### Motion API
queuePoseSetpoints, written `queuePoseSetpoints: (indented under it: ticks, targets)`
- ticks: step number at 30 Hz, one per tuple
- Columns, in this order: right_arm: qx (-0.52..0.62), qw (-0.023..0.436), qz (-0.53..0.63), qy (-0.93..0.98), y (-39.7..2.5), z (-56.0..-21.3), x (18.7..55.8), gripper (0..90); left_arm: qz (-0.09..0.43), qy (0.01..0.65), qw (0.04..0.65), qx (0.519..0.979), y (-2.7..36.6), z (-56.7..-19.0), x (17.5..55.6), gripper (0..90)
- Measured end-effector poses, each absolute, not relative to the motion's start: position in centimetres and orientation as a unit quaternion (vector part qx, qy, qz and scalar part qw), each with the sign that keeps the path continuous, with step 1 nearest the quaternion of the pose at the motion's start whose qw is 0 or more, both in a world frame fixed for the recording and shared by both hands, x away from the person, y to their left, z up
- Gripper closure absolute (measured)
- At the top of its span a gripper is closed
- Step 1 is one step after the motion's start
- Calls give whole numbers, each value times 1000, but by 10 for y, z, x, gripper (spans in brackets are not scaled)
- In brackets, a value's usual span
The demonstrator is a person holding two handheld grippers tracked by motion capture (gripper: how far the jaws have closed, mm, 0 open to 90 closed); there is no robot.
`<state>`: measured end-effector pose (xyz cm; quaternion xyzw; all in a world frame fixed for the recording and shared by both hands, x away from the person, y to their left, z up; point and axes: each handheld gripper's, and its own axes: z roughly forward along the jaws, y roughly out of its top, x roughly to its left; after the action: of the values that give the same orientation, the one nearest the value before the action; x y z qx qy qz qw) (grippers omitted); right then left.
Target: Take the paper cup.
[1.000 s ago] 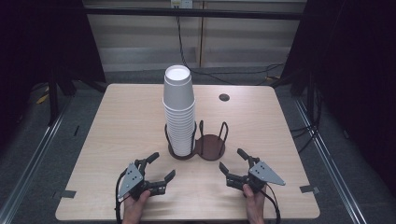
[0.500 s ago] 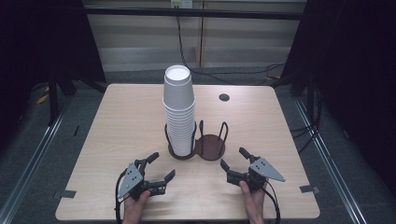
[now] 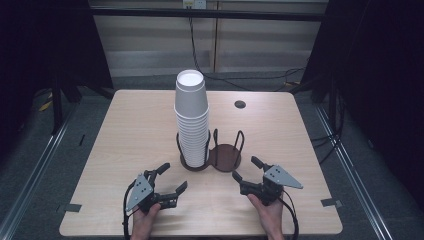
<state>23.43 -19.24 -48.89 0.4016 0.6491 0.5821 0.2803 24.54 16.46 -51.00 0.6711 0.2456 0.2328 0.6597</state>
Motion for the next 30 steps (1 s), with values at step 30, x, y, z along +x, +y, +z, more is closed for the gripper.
queuePoseSetpoints:
  ticks: [30]
  targets:
    - [354,229,604,677,-182,-436,244,213,235,240,661,671,166,-510,246,159]
